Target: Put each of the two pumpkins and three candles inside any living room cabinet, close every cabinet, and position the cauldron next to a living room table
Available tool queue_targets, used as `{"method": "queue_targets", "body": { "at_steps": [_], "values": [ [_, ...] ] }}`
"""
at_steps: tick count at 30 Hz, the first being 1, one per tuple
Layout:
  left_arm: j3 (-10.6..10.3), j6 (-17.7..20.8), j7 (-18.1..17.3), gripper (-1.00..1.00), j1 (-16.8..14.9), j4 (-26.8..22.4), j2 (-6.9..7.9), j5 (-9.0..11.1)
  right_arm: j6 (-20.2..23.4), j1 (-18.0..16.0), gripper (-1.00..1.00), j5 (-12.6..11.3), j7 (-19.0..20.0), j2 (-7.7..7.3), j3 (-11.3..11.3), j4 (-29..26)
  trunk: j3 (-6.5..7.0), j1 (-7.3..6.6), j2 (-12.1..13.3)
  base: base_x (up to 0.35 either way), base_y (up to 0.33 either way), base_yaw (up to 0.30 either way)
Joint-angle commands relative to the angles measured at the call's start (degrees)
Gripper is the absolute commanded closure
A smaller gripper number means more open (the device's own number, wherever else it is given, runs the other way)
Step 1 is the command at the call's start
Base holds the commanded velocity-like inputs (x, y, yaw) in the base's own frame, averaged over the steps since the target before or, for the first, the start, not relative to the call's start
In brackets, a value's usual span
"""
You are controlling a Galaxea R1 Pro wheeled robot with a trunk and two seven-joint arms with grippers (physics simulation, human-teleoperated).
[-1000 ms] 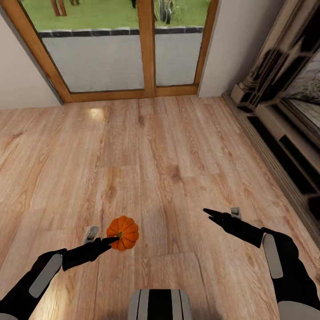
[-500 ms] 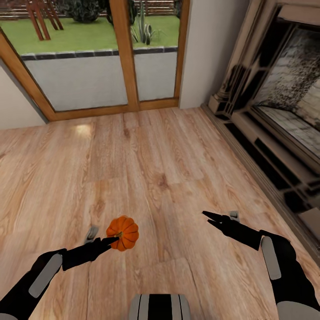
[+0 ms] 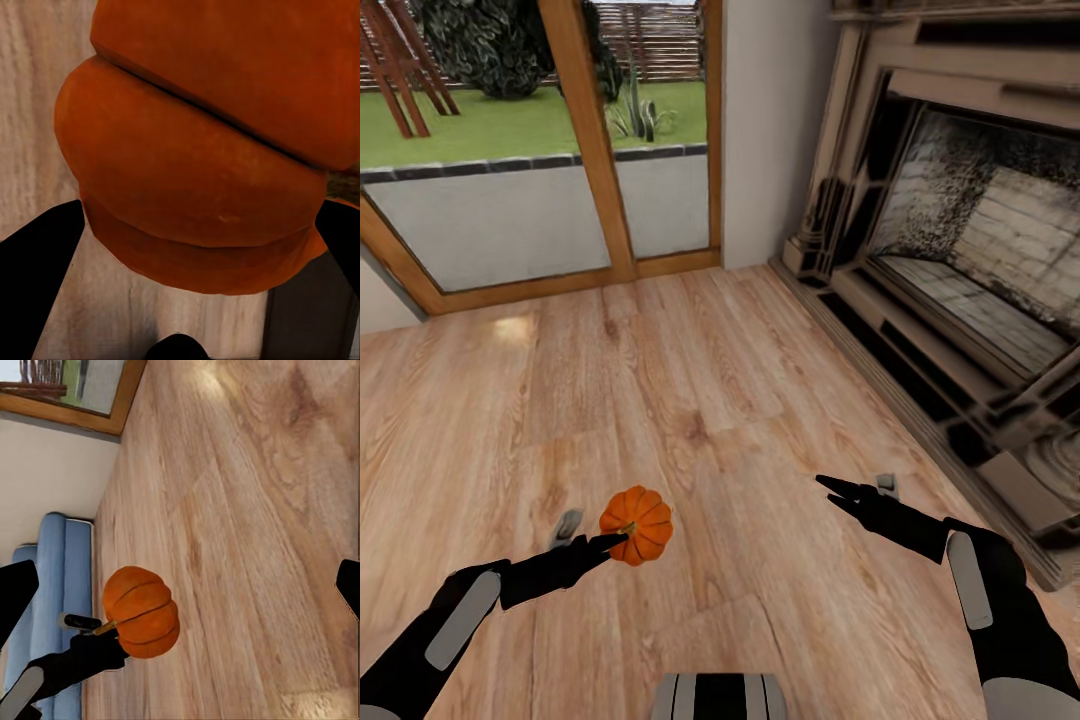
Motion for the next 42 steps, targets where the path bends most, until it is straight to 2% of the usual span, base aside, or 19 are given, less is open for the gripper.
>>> {"method": "queue_targets", "body": {
  "at_steps": [1, 12, 32, 42],
  "values": [
    [-0.1, 0.4, 0.1, 1.00, 0.0, 0.0, 0.04, 0.6, 0.2, 0.0, -1.00, 0.2, 0.3, 0.01, -0.1, 0.0, 0.24, -0.03, 0.0, 0.000, 0.000, -0.249],
    [0.0, 0.4, 0.0, 1.00, 0.0, 0.0, 0.07, 0.7, 0.2, 0.0, -1.00, 0.2, 0.2, 0.01, 0.0, 0.0, 3.23, -0.32, 0.1, 0.000, 0.000, -0.249],
    [0.0, 0.4, 0.0, 1.00, 0.0, 0.0, 0.07, 0.7, 0.2, -0.1, -1.00, 0.2, 0.3, 0.01, -0.1, 0.1, 4.67, -0.37, 0.2, -0.001, 0.000, -0.250],
    [-0.1, 0.4, 0.1, 1.00, 0.0, 0.0, 0.13, 0.7, 0.2, 0.0, -1.00, 0.2, 0.2, 0.01, -0.1, 0.0, 4.93, -0.37, 0.2, -0.216, 0.000, -0.126]
  ]
}}
